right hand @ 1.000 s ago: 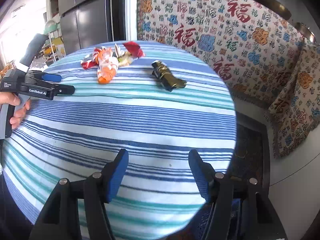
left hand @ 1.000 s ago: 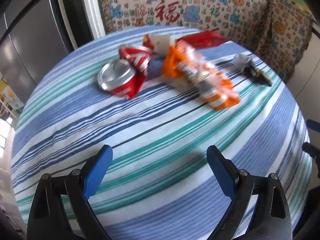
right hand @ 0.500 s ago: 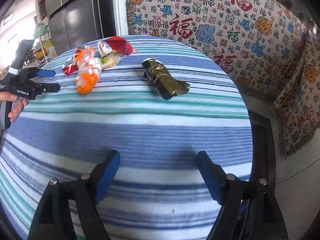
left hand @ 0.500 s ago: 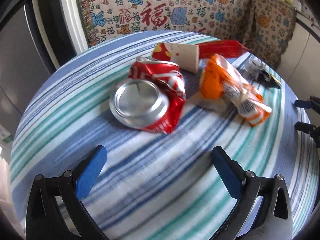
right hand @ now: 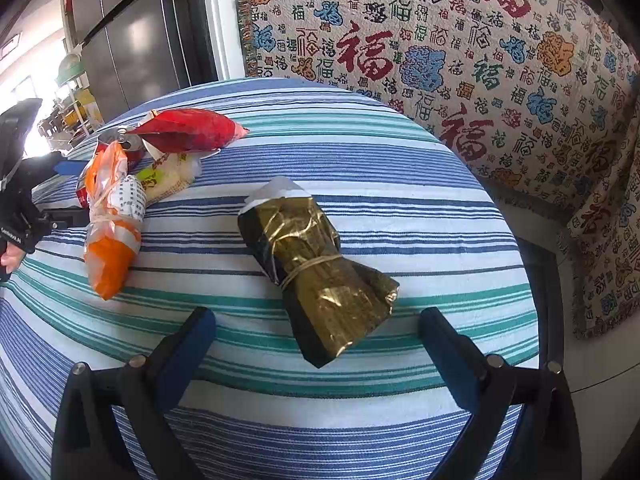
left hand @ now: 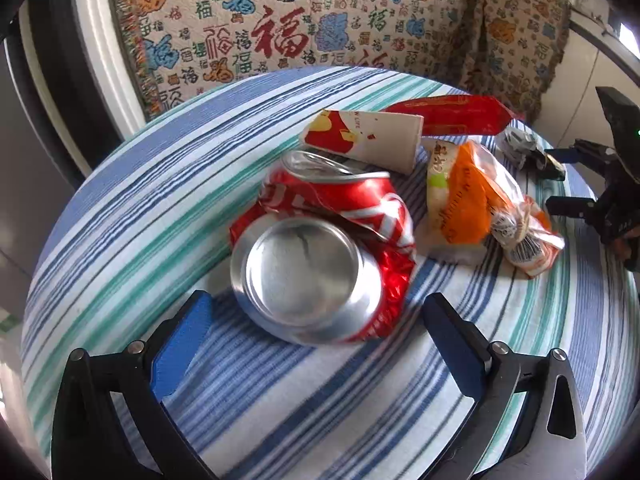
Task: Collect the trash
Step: 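Grasp the gold foil package with the right tool while the left tool grasps the crushed red cola can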
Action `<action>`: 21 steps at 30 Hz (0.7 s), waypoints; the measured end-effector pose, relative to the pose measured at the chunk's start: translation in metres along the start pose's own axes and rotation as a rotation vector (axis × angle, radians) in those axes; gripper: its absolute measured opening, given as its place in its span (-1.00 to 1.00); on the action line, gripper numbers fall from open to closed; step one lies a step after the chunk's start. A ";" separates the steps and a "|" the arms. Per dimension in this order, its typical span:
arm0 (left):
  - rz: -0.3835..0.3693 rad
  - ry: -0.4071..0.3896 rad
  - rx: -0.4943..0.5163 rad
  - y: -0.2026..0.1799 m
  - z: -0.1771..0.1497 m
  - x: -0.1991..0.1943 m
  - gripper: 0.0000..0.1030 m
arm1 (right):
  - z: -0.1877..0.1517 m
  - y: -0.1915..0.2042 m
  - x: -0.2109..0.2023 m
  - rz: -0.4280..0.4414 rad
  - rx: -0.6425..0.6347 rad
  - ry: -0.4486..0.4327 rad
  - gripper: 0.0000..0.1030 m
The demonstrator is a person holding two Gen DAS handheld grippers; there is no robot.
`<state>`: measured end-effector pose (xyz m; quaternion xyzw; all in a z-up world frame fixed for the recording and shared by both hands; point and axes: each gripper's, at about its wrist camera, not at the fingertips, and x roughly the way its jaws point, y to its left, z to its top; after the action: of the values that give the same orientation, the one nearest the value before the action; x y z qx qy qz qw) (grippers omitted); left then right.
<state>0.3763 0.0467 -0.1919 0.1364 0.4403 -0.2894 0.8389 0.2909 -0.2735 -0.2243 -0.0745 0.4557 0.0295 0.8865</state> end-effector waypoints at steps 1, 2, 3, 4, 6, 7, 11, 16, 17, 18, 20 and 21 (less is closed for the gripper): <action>0.002 0.000 0.000 0.002 0.003 0.002 0.99 | 0.000 0.000 0.000 0.000 0.001 0.000 1.00; 0.007 -0.001 0.002 0.004 0.005 0.004 0.99 | 0.000 0.000 0.000 -0.001 0.001 0.000 1.00; 0.009 -0.002 -0.005 0.006 0.009 0.007 0.99 | 0.000 0.000 0.000 -0.001 0.001 -0.001 1.00; 0.015 -0.001 -0.013 0.007 0.012 0.010 0.99 | 0.000 0.000 0.000 -0.001 0.001 -0.001 1.00; 0.021 -0.001 -0.020 0.008 0.017 0.013 0.99 | 0.000 0.000 0.000 -0.001 0.000 0.000 1.00; 0.021 -0.001 -0.020 0.008 0.018 0.015 0.99 | 0.000 0.000 0.000 -0.001 0.000 -0.001 1.00; 0.012 -0.002 -0.009 0.008 0.025 0.020 0.99 | 0.000 0.000 0.000 -0.001 -0.001 -0.001 1.00; 0.016 -0.025 0.001 0.005 0.026 0.016 0.81 | 0.000 0.000 0.000 -0.001 -0.001 0.000 1.00; 0.019 -0.029 -0.002 0.004 0.025 0.014 0.79 | 0.000 0.000 -0.001 -0.001 -0.001 0.000 1.00; 0.021 -0.031 -0.007 0.003 0.023 0.013 0.74 | 0.000 -0.001 -0.001 -0.001 -0.001 0.000 1.00; 0.036 -0.039 -0.028 0.001 0.017 0.007 0.68 | 0.000 -0.001 -0.001 0.000 0.001 0.000 1.00; 0.043 -0.044 -0.040 0.000 0.013 0.003 0.65 | 0.000 -0.002 -0.001 0.001 0.003 0.000 1.00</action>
<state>0.3860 0.0391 -0.1872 0.1229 0.4246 -0.2653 0.8569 0.2903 -0.2754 -0.2234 -0.0731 0.4556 0.0294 0.8867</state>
